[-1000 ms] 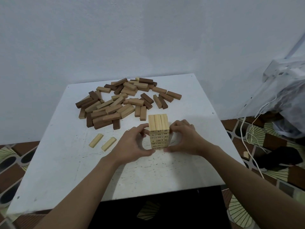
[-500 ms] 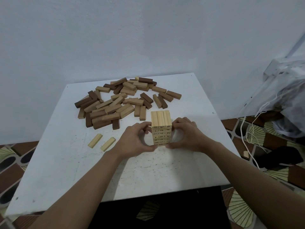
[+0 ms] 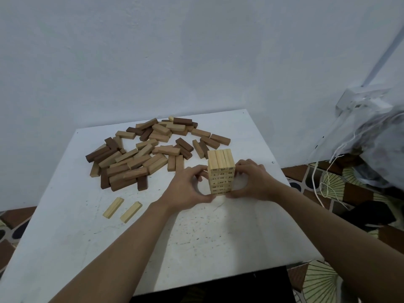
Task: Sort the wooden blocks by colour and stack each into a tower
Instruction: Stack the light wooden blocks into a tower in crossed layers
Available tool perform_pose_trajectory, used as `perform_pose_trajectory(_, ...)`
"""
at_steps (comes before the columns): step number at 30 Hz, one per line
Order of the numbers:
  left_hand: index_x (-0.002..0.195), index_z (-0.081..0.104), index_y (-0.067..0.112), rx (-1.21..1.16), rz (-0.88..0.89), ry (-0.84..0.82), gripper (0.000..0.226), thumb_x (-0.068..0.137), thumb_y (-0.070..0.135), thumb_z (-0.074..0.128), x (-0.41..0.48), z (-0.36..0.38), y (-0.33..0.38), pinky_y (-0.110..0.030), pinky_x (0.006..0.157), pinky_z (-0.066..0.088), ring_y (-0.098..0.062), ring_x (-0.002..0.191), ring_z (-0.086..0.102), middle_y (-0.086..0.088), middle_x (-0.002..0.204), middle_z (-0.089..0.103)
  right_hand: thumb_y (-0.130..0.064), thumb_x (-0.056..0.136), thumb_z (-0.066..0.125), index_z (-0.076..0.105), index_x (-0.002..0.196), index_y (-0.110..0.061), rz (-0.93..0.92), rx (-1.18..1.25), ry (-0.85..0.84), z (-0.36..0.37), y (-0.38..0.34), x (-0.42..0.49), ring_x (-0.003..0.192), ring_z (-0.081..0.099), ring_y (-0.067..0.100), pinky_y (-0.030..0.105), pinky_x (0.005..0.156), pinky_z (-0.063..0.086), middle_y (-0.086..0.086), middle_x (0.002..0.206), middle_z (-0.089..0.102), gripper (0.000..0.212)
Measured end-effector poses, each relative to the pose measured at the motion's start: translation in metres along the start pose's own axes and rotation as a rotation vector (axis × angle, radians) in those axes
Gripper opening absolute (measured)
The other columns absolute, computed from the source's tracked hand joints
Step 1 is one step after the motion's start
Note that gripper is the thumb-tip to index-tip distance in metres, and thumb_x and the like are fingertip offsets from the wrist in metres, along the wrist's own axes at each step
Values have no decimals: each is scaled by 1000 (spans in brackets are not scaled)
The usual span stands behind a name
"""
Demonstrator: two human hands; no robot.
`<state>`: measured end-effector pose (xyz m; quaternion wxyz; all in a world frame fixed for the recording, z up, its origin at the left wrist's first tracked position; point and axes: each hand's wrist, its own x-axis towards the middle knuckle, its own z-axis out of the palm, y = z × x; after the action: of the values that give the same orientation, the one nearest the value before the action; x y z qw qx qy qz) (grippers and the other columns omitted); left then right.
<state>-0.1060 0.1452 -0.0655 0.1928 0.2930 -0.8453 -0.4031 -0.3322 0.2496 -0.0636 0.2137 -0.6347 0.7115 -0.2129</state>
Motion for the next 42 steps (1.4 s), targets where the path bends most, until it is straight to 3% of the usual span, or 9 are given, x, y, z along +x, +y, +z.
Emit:
perform_pose_trajectory(10, 129, 63, 32, -64, -31, 2, 67, 70, 20, 93, 13, 8, 7, -18, 72, 42, -7, 78, 44, 30, 93, 63, -59, 67, 82, 64, 114, -38, 29, 12, 7, -8, 10, 4, 105, 45, 8, 44, 98, 36, -14, 105, 57, 55)
perform_pose_trajectory(14, 135, 58, 34, -65, -81, -25, 74, 70, 25, 93, 8, 8, 5, -19, 83, 48, -4, 98, 55, 23, 106, 64, -53, 70, 84, 62, 121, -37, 45, 44, 10, -7, 7, 0, 107, 45, 8, 43, 103, 33, -14, 108, 56, 58)
perform_pose_trajectory(18, 150, 44, 33, -174, -198, 25, 79, 83, 16, 83, -9, 12, 10, 2, 83, 40, 27, 108, 47, 27, 132, 54, -34, 74, 69, 52, 127, -44, 79, 311, -3, -7, -3, -13, 118, 47, -1, 35, 107, 37, -22, 121, 55, 56)
perform_pose_trajectory(21, 152, 40, 43, -434, -273, 87, 59, 100, 32, 64, -28, 23, 21, -23, 105, 46, 8, 135, 42, 23, 153, 42, -24, 79, 50, 52, 138, -38, 127, 607, 127, 6, -9, -22, 126, 47, -6, 29, 109, 37, -23, 137, 55, 60)
perform_pose_trajectory(23, 154, 31, 48, -392, -272, 115, 53, 104, 53, 47, -36, 31, 29, -31, 119, 29, -5, 148, 31, 24, 159, 31, -34, 90, 40, 47, 145, -38, 162, 753, 190, 16, -14, -26, 136, 43, 1, 34, 115, 35, -20, 146, 50, 56)
perform_pose_trajectory(26, 155, 18, 56, -372, -274, 108, 83, 82, 94, 21, -40, 39, 42, -42, 127, 17, -4, 153, 19, 27, 163, 19, -48, 106, 29, 36, 149, -45, 156, 827, 243, 27, -25, -28, 141, 36, -4, 28, 117, 31, -26, 154, 36, 44)
perform_pose_trajectory(28, 150, 20, 65, -503, -263, 116, 77, 80, 95, 14, -41, 43, 47, -48, 128, 14, -2, 153, 17, 28, 163, 20, -41, 111, 25, 30, 153, -44, 146, 785, 274, 28, -32, -28, 141, 31, -8, 28, 117, 28, -26, 157, 31, 42)
perform_pose_trajectory(36, 156, 18, 54, -639, -245, 86, 66, 94, 77, 11, -39, 43, 59, -20, 117, 20, 28, 130, 29, 49, 141, 33, -70, 94, 16, 36, 135, -65, 79, 903, 255, 17, -60, -37, 136, 34, -14, 4, 101, 31, -40, 143, 41, 45)
perform_pose_trajectory(42, 146, 20, 65, -627, -235, 73, 54, 94, 77, 12, -40, 44, 66, -11, 108, 24, 26, 133, 28, 56, 135, 35, -65, 99, 12, 38, 139, -59, 112, 928, 234, 12, -67, -38, 136, 37, -13, 15, 107, 28, -32, 145, 44, 48)
